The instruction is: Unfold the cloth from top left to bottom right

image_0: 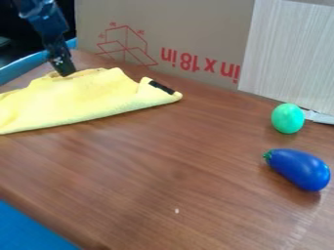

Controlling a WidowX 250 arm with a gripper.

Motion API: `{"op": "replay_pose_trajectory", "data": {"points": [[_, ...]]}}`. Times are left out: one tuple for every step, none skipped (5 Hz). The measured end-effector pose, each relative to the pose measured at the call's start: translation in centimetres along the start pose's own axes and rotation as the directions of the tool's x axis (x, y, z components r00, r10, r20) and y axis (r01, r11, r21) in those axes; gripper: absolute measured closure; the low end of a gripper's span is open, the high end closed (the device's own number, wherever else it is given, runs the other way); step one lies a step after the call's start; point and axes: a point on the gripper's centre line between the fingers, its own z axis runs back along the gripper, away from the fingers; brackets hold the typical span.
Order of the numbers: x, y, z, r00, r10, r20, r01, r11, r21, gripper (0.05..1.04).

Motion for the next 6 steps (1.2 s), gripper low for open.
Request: {"op": "replay_pose_trajectory", "data": {"points": [[-0.01,0.13,-0.47,1.0,-0.012,0.009,0.011,1.0,0.025,0.082],[0.0,0.08,-0.79,1.0,-0.015,0.022,0.015,0.999,0.029,0.082],[0.08,0.2,-0.87,0.999,-0.031,0.026,0.03,0.999,0.043,0.082],[0.06,0.2,-0.87,0.999,-0.032,0.024,0.031,0.999,0.043,0.082],[-0.04,0.27,-0.91,0.999,-0.039,0.023,0.038,0.998,0.048,0.082],[-0.29,0.19,-1.27,0.999,-0.04,0.014,0.039,0.998,0.055,0.082]]}}
